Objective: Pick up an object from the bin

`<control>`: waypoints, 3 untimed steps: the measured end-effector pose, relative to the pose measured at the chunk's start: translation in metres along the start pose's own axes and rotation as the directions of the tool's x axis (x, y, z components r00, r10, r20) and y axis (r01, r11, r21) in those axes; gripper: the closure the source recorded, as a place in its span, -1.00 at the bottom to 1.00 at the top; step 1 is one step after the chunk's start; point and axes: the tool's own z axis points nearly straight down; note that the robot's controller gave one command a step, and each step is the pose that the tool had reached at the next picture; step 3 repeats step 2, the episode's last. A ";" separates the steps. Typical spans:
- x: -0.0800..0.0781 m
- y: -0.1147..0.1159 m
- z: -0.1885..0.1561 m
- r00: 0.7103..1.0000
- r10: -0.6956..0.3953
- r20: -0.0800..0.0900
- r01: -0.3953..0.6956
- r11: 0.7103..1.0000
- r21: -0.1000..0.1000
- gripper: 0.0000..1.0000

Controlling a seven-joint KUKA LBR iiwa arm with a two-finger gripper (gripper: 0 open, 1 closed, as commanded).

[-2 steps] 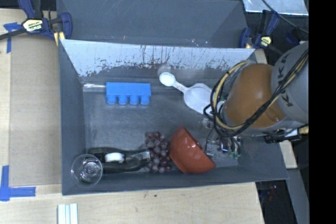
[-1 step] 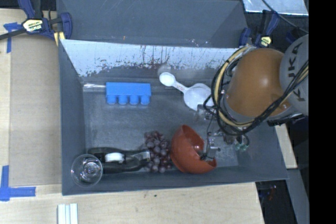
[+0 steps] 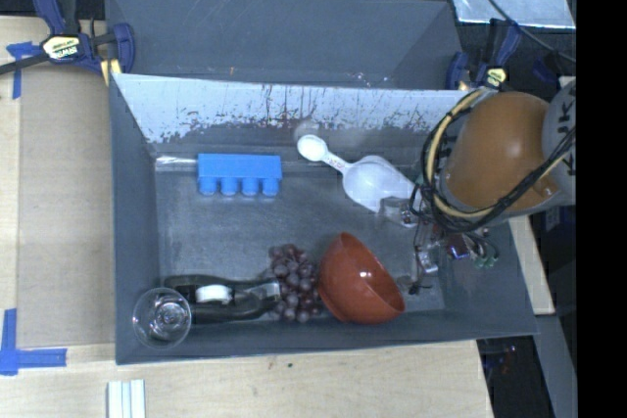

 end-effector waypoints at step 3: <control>0.008 0.048 0.020 0.903 -0.426 0.046 0.425 0.905 0.038 1.00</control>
Offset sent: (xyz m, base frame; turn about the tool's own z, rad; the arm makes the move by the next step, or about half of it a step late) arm -0.0333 0.0481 -0.0301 -0.4408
